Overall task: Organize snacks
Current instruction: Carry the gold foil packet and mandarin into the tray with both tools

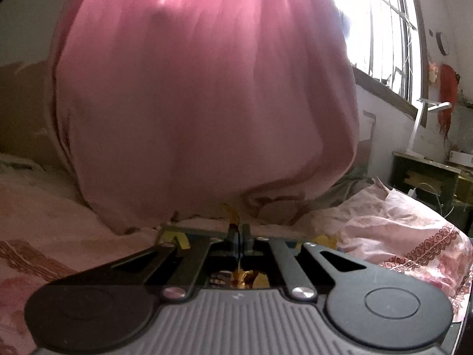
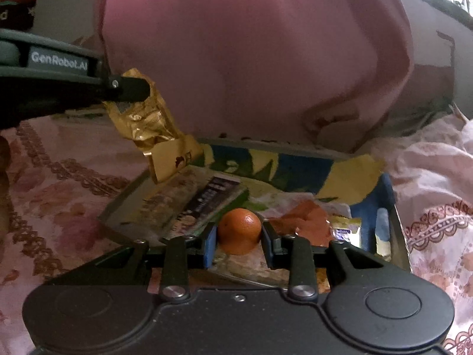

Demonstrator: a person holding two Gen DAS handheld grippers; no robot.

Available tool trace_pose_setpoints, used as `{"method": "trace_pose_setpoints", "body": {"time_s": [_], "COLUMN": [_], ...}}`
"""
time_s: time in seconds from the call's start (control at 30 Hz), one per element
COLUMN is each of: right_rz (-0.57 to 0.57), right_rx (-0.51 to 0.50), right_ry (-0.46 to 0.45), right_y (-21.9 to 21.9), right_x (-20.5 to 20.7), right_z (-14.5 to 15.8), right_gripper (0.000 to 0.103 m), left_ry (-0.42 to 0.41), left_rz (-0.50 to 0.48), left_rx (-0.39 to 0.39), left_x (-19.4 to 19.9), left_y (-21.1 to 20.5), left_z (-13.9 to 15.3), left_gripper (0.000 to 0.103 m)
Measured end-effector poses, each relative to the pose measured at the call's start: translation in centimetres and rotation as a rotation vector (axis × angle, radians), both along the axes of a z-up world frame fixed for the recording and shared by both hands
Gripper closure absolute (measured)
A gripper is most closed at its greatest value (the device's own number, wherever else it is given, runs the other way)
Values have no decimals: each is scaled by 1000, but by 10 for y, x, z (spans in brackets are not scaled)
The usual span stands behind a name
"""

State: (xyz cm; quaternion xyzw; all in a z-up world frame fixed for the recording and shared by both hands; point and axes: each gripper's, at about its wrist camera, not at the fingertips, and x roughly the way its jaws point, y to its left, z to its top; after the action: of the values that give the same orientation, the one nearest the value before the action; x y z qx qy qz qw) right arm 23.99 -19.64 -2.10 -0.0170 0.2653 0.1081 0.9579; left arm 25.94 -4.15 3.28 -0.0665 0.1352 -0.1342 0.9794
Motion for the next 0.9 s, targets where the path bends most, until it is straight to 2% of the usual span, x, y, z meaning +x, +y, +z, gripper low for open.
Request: {"method": "trace_pose_setpoints", "body": {"time_s": [0.2,0.43,0.67,0.8,0.9], "right_rz": [-2,27,38,38,31], "right_rx": [13,14,12,7,5], "right_ry": [17,31,62,67,66], "right_y": [-2,6,11,11,10], "right_x": [10,19,24,23,23], "right_z": [-10,-19,-26,-27,-26], "right_gripper": [69,69,68,67,61], "left_ry": [81,134,142,162,171], "left_rz": [7,30,47,64,78], "left_rx": [-24,-33,-21,-9,2], "left_x": [22,30,31,33,34], "left_y": [-3,4,5,5,6], "left_z": [-32,-52,-52,-53,-54], "left_gripper": [103,103,103,100,99]}}
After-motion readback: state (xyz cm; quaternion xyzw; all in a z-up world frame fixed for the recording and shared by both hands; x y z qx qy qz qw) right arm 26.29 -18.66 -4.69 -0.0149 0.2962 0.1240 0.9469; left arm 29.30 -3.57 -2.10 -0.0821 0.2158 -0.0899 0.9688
